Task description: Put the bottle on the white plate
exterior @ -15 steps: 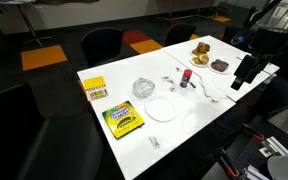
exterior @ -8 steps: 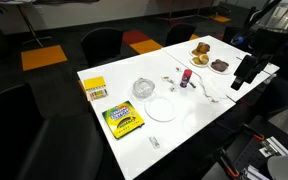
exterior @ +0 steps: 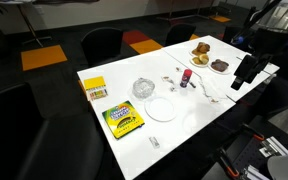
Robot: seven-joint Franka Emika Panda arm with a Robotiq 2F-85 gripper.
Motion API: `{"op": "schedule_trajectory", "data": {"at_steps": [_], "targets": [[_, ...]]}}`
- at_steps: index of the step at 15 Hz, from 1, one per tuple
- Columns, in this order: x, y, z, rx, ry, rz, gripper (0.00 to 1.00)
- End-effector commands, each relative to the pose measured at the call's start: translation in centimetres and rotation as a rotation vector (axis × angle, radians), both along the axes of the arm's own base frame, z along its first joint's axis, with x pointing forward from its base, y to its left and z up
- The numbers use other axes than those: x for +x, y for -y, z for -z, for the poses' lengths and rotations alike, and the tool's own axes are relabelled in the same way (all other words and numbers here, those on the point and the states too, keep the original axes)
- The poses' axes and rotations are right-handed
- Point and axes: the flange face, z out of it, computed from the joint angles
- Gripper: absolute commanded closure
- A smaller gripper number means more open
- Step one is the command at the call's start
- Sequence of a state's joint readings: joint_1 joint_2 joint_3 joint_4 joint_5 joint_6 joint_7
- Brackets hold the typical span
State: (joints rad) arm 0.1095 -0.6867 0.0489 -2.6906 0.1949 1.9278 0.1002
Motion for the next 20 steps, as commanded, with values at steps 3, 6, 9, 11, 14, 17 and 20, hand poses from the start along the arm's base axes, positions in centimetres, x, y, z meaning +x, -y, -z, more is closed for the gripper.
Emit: {"op": "schedule_trajectory", "data": {"at_steps": [3, 6, 9, 11, 14, 17, 20], "targets": [[0.0, 0.0, 0.0, 0.000, -0.001, 0.000, 0.00], [0.0, 0.0, 0.0, 0.000, -0.001, 0.000, 0.00], [0.0, 0.0, 0.0, 0.000, -0.001, 0.000, 0.00], [0.0, 0.1, 0.1, -0.010, 0.000, 0.003, 0.00], [0.5, 1.3, 0.9, -0.050, 0.023, 0.039, 0.00], [1.1, 2.5, 1.4, -0.063, 0.065, 0.081, 0.00], [2.2, 3.3, 2.3, -0.054, 0.151, 0.077, 0.00]]}}
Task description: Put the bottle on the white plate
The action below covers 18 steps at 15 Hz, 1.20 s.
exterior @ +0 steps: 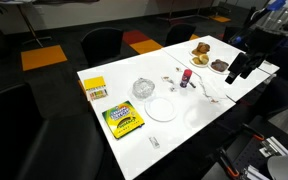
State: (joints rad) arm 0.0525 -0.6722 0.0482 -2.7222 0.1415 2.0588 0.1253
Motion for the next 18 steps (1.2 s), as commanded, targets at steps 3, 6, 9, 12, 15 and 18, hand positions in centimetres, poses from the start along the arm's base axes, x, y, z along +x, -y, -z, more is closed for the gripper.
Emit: {"op": "schedule_trajectory", "data": {"at_steps": [3, 6, 9, 12, 15, 18], "targets": [[2.3, 1.7, 3.0, -0.021, 0.115, 0.032, 0.00], [4.0, 3.5, 5.2, -0.048, 0.123, 0.050, 0.00], [5.7, 6.1, 7.3, -0.057, 0.096, 0.088, 0.00], [7.6, 8.9, 8.9, -0.068, 0.067, 0.113, 0.00], [9.9, 11.5, 9.7, -0.066, 0.074, 0.144, 0.00], [12.9, 12.2, 10.3, -0.071, 0.126, 0.124, 0.00]]}}
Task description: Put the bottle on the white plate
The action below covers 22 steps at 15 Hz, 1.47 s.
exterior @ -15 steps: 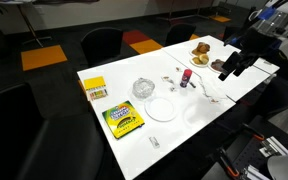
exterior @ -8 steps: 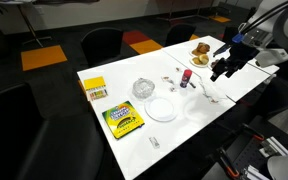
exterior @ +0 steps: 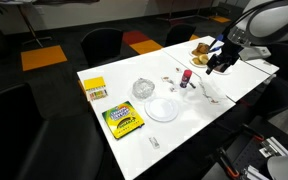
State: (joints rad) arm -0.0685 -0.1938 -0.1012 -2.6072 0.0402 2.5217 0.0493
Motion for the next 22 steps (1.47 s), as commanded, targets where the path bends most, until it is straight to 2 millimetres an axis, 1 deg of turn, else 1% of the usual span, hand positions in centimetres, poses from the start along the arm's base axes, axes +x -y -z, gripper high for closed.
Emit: {"op": "schedule_trajectory", "data": {"at_steps": [1, 2, 3, 8, 12, 15, 19, 22], "targets": [[4.1, 0.6, 1.5, -0.013, 0.014, -0.040, 0.00], [1.8, 0.5, 0.4, -0.010, 0.016, -0.014, 0.00], [2.3, 0.6, 0.7, -0.012, 0.011, -0.016, 0.00], [2.3, 0.5, 0.5, -0.012, 0.014, -0.016, 0.00], [3.3, -0.3, 0.9, -0.038, 0.070, -0.083, 0.00], [4.4, -0.3, 1.6, -0.078, 0.094, -0.094, 0.00], [6.0, 0.9, 3.4, -0.118, 0.096, -0.097, 0.00], [7.5, 2.0, 4.9, -0.131, 0.135, -0.102, 0.00]]}}
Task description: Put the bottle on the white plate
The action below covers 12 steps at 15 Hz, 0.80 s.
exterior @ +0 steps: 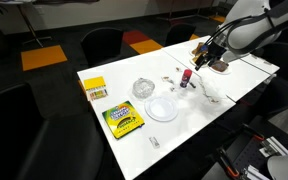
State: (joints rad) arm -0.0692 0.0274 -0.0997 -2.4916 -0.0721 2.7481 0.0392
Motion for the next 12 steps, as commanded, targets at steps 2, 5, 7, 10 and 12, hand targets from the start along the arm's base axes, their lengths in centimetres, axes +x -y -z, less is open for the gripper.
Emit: {"op": "schedule_trajectory", "data": {"at_steps": [2, 5, 7, 10, 12], "targets": [[3.1, 1.7, 2.8, -0.013, 0.063, 0.004, 0.00], [4.7, 1.6, 4.7, 0.010, 0.082, 0.012, 0.00], [5.5, 1.6, 6.1, 0.028, 0.081, 0.014, 0.00], [6.6, 1.7, 7.9, 0.061, 0.071, 0.017, 0.00], [7.2, 2.0, 8.7, 0.061, 0.063, 0.013, 0.00]]}}
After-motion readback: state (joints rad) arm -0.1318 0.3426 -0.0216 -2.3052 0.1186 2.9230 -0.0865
